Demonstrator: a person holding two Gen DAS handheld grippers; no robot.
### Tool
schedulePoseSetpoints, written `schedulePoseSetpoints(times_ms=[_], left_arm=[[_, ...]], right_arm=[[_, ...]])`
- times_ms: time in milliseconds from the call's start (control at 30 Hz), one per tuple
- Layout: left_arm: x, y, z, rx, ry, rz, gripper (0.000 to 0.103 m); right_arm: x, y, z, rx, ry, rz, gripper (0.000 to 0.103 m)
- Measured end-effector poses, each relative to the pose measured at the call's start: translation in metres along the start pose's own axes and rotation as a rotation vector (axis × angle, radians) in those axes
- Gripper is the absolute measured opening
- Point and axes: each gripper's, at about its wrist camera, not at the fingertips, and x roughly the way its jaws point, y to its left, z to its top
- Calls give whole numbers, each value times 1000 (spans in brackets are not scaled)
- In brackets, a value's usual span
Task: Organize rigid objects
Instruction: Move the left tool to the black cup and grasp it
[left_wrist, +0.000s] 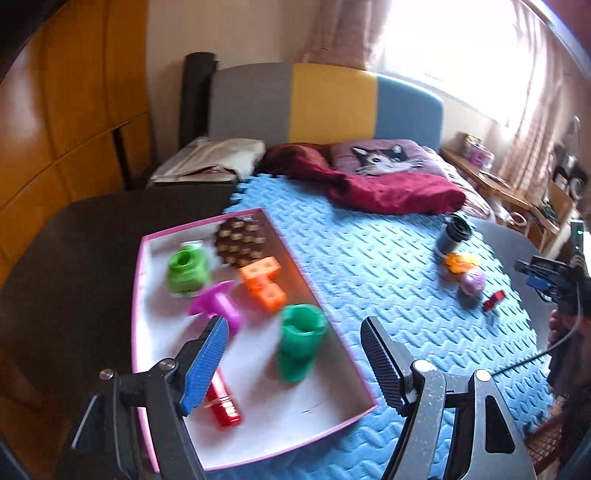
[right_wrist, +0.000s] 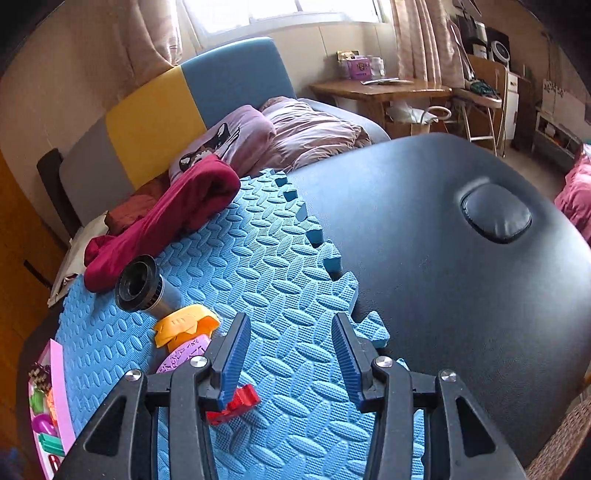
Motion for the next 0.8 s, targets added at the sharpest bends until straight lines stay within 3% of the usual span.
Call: schedulePoseSetpoints(times_ms=[433, 600, 800], left_arm=[[46, -81, 26, 135, 72, -130, 75], [62, -115, 47, 175, 64, -142, 97], [94, -164, 74, 242, 71, -166, 100]], right_arm=[[-2, -8, 2, 71, 20, 79, 46], [-4, -9, 3, 79, 19, 109, 46], [-4, -12, 3, 102, 25, 138, 46]])
